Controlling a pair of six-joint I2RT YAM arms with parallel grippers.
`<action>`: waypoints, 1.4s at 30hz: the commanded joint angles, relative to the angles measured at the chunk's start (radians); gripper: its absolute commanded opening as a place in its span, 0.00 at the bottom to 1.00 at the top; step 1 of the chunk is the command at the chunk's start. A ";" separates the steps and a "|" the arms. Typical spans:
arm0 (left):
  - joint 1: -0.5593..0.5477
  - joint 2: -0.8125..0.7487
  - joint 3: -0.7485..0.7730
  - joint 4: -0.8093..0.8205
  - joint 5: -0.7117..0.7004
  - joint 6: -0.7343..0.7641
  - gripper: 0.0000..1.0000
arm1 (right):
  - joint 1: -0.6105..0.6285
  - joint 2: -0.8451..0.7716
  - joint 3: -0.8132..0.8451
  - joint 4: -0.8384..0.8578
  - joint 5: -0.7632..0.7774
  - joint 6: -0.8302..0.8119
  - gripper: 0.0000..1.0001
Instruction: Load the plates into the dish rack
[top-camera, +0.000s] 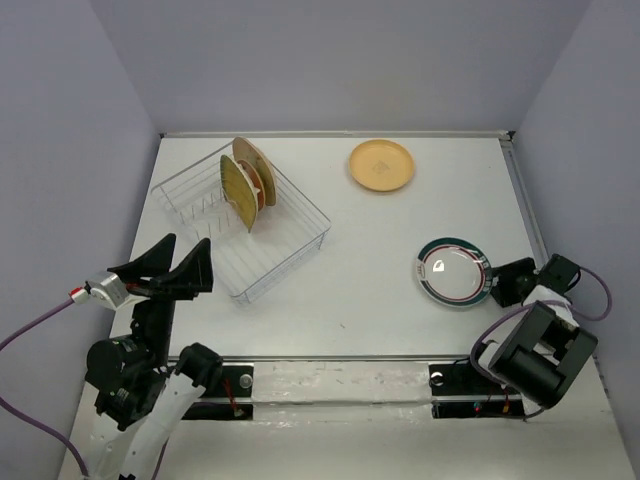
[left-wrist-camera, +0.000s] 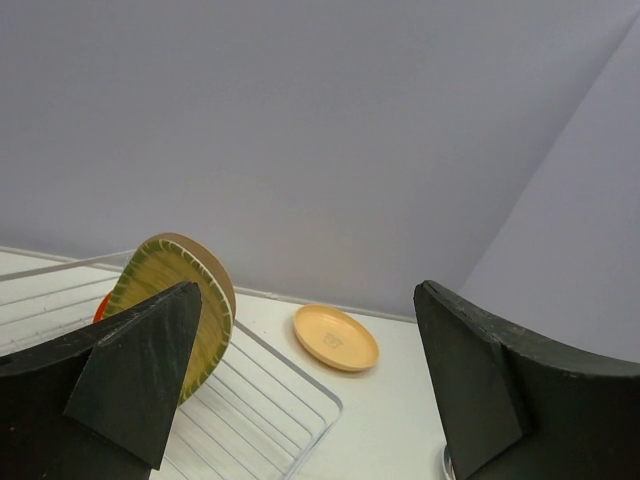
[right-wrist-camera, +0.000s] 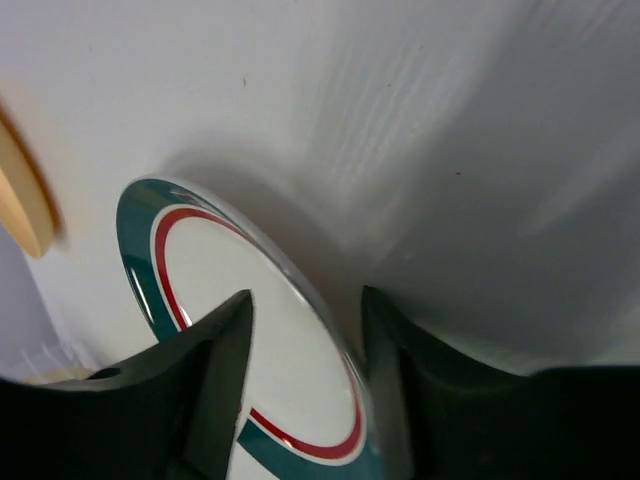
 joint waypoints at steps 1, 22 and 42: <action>-0.003 -0.065 0.005 0.046 -0.025 0.017 0.99 | 0.001 0.093 -0.096 0.134 -0.174 0.003 0.39; 0.040 0.074 0.012 0.041 0.031 0.017 0.99 | 0.690 -0.359 0.214 0.017 0.415 0.063 0.07; 0.144 0.143 0.029 0.028 -0.052 0.005 0.99 | 1.797 0.532 1.426 0.224 1.411 -0.709 0.07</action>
